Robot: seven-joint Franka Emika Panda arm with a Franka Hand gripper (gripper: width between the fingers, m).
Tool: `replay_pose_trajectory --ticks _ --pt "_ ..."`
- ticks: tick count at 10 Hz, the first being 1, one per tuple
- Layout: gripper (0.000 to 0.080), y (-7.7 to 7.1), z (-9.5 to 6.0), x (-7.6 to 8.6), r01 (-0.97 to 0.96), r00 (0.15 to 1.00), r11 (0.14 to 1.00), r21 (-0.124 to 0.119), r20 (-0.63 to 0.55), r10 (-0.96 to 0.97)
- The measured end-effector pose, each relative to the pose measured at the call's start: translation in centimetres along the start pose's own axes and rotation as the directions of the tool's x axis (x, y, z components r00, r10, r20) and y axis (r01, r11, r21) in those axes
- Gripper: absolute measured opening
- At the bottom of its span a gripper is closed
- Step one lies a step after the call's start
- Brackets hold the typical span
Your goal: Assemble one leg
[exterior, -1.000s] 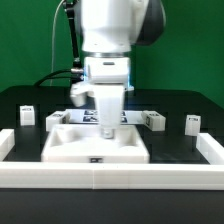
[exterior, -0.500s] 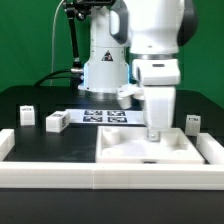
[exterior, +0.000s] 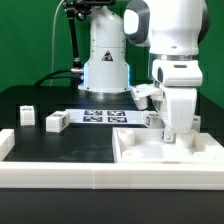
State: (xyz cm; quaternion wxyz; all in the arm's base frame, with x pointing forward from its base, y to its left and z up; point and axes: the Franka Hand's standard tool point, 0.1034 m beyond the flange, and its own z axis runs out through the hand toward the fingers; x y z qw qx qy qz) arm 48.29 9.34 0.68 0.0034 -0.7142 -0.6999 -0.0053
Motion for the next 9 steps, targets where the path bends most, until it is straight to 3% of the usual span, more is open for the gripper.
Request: replay_pose_trajectory --ticks 2,4,5,6,7,9 --pt "0.0059 0.0 0.01 -0.02 -0.001 1.0 1.0 0.0 0.0 0.001" --pt "0.0374 0.0 0.01 -0.04 -0.001 1.0 1.0 0.0 0.0 0.001" --pt "0.0374 0.0 0.02 -0.04 -0.001 1.0 1.0 0.0 0.0 0.001" --pt "0.0554 0.0 0.02 -0.04 -0.001 1.0 1.0 0.0 0.0 0.001" --pt "0.0619 0.0 0.02 -0.04 -0.001 1.0 1.0 0.0 0.0 0.001" --pt "0.0644 -0.01 0.02 -0.04 -0.001 1.0 1.0 0.0 0.0 0.001"
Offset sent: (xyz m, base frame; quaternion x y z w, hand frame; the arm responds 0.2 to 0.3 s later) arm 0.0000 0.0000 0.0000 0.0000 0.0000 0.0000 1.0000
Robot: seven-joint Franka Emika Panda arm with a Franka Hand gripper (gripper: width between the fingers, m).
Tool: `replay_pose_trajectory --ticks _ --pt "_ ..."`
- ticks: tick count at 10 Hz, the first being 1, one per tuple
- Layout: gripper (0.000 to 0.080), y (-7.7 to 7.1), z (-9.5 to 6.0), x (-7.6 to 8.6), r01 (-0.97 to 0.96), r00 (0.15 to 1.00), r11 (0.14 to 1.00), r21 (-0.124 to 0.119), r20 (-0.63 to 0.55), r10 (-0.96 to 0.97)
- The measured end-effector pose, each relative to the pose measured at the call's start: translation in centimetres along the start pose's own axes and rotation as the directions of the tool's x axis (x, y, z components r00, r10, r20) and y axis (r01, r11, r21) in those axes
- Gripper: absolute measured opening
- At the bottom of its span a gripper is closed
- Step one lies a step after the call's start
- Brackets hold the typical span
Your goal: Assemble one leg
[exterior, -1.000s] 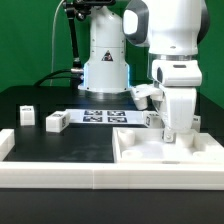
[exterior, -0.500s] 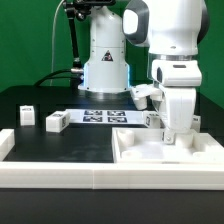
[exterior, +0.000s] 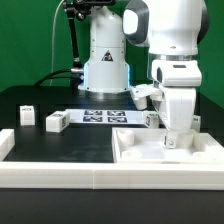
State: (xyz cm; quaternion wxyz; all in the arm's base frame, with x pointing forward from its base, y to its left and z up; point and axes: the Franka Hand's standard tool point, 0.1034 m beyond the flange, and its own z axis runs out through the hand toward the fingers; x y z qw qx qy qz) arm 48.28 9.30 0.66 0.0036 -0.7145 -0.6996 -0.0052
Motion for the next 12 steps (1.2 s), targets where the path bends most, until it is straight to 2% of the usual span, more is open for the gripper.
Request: replay_pose_trajectory --ticks 3,5,7,8,11,12 --pt "0.0649 0.2 -0.6 -0.1 0.0 1.0 1.0 -0.002 0.004 0.0" --pt "0.0649 0.2 -2.8 0.2 -0.036 0.999 0.999 -0.015 0.012 0.036" --pt "0.0649 0.4 -5.2 1.1 -0.092 0.996 0.994 -0.054 0.006 0.092" --pt "0.0649 0.4 -5.6 1.3 -0.106 0.994 0.993 -0.061 0.004 0.106" --pt "0.0649 0.3 -5.4 1.2 -0.149 0.989 0.987 -0.056 0.002 0.15" --pt "0.0649 0.4 -5.4 1.2 -0.255 0.967 0.965 -0.064 -0.013 0.255"
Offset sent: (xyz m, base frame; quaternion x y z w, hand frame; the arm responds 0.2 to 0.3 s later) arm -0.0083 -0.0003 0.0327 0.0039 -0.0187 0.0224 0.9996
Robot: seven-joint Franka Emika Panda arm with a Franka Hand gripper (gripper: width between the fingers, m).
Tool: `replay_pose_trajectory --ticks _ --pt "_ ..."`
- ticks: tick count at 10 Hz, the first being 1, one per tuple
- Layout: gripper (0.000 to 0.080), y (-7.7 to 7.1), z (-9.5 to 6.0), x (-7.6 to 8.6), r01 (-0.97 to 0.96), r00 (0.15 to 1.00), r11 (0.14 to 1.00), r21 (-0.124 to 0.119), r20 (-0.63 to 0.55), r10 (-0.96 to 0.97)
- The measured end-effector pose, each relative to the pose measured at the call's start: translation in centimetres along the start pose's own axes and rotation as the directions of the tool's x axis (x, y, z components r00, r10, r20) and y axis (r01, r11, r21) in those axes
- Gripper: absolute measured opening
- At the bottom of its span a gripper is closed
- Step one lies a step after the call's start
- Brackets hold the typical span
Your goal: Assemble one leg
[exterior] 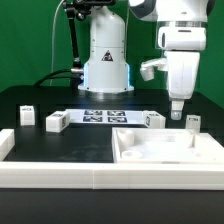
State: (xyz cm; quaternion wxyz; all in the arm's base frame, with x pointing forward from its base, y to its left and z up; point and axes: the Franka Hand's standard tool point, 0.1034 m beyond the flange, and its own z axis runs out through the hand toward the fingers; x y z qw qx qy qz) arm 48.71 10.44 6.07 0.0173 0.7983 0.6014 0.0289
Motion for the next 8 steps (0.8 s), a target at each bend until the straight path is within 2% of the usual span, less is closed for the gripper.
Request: replay_pose_trajectory --ticks 1,2,5,8 --pt "0.0649 -0.4 0.0 0.0 -0.144 0.989 0.989 -0.029 -0.039 0.143" --pt "0.0649 -1.1 0.1 -0.1 -0.233 0.972 0.972 -0.024 -0.045 0.232" --pt "0.0649 -1.5 0.0 1.0 -0.497 0.866 0.868 -0.006 -0.06 0.496" --pt "0.0649 -1.5 0.0 1.1 -0.652 0.756 0.758 0.018 -0.062 0.652"
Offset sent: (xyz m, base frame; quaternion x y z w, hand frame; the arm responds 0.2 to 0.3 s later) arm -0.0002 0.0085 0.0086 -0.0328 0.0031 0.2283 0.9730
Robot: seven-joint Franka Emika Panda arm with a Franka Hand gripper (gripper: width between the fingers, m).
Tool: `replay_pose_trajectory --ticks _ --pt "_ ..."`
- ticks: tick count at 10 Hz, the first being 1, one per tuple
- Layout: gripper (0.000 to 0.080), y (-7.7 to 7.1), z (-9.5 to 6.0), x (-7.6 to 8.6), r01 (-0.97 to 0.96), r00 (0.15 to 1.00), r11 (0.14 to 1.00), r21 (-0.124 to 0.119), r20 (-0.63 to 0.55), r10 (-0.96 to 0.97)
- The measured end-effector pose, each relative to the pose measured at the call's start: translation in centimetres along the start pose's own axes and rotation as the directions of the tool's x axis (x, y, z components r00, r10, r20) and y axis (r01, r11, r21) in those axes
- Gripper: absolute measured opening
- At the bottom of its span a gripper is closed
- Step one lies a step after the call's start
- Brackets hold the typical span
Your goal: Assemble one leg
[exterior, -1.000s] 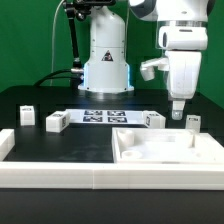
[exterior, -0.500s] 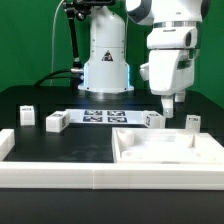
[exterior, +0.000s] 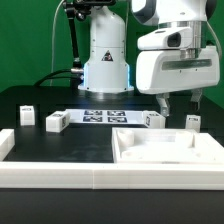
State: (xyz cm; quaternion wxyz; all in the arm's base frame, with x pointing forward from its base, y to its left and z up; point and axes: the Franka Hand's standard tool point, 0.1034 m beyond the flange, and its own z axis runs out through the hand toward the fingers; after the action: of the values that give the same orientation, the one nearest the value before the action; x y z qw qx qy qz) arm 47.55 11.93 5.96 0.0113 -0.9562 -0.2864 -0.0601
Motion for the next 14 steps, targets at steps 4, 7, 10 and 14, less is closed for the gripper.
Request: replay_pose_trajectory --ticks 4,7,10,14 --pt "0.0649 -2.7 0.3 0.5 -0.405 0.914 0.914 0.025 0.004 0.405" --pt "0.0649 -3.3 0.4 0.7 -0.568 0.823 0.822 0.041 0.01 0.568" --pt "0.0649 -3.5 0.8 0.3 -0.71 0.704 0.702 0.053 0.015 0.71" --pt "0.0649 -3.6 0.8 0.3 -0.706 0.708 0.707 0.052 0.03 0.705"
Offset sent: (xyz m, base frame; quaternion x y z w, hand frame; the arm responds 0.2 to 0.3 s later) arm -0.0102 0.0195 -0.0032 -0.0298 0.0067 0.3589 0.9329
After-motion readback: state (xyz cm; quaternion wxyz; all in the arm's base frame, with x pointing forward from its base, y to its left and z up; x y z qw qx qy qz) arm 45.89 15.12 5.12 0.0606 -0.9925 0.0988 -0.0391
